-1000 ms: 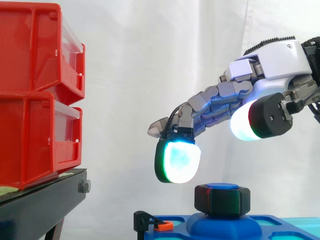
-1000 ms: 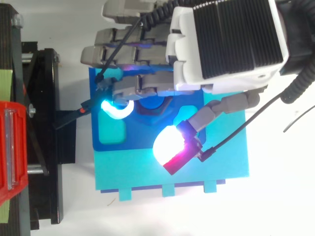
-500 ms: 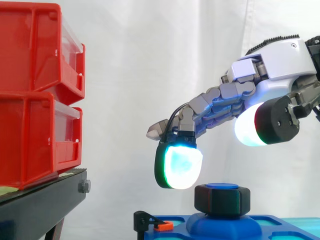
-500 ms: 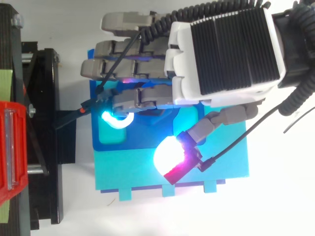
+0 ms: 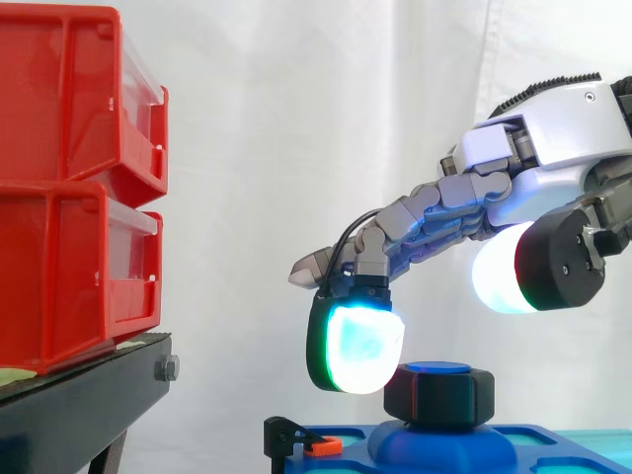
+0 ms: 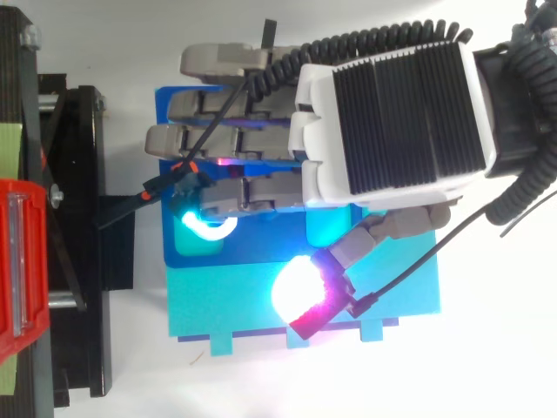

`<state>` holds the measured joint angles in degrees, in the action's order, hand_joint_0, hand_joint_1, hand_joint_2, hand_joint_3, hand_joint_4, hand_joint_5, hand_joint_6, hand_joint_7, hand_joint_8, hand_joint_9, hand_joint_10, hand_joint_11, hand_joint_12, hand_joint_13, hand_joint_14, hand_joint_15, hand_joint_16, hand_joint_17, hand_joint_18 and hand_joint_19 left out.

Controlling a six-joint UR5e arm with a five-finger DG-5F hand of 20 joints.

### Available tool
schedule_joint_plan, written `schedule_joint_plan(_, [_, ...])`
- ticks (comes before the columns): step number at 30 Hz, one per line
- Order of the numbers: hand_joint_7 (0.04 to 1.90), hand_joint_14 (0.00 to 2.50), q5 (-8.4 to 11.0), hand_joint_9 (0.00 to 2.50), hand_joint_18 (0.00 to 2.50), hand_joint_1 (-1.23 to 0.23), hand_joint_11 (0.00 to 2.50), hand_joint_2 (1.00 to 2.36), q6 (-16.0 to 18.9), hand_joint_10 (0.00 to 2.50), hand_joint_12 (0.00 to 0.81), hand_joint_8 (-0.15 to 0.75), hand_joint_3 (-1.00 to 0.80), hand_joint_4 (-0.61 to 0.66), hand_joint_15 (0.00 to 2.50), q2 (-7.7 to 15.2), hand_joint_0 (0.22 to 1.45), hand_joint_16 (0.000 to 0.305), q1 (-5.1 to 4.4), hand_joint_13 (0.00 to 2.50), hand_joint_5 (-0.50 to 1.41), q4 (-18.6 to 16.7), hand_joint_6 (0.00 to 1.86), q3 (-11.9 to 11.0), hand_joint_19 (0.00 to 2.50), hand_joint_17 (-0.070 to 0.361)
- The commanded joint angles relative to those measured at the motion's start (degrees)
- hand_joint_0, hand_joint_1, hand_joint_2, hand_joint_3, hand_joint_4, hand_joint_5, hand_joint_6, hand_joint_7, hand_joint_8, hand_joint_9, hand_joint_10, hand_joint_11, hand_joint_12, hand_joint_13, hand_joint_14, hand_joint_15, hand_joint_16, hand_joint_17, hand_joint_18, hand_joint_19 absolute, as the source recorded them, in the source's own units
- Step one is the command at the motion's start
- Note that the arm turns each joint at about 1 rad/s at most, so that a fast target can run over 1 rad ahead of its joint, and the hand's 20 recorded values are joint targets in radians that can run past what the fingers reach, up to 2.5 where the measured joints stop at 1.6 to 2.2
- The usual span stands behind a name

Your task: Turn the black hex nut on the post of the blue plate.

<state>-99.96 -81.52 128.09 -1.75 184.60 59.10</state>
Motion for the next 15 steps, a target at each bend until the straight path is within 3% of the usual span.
schedule_joint_plan(1, [0.88, 0.00, -0.06, 0.12, 0.00, -0.33, 0.00, 1.00, -0.8, 0.00, 0.357, 0.217, -0.50, 0.14, 0.01, 0.0, 0.46, 0.059, -0.19, 0.05, -0.22, 0.1, 0.50, 0.1, 0.08, 0.134])
schedule_joint_plan(15, [0.88, 0.00, -0.15, 0.12, 0.00, -0.34, 0.00, 1.00, -1.4, 0.00, 0.357, 0.218, -0.50, 0.14, 0.01, 0.0, 0.46, 0.059, -0.45, 0.05, -0.22, 1.1, 0.50, 0.4, 0.08, 0.133])
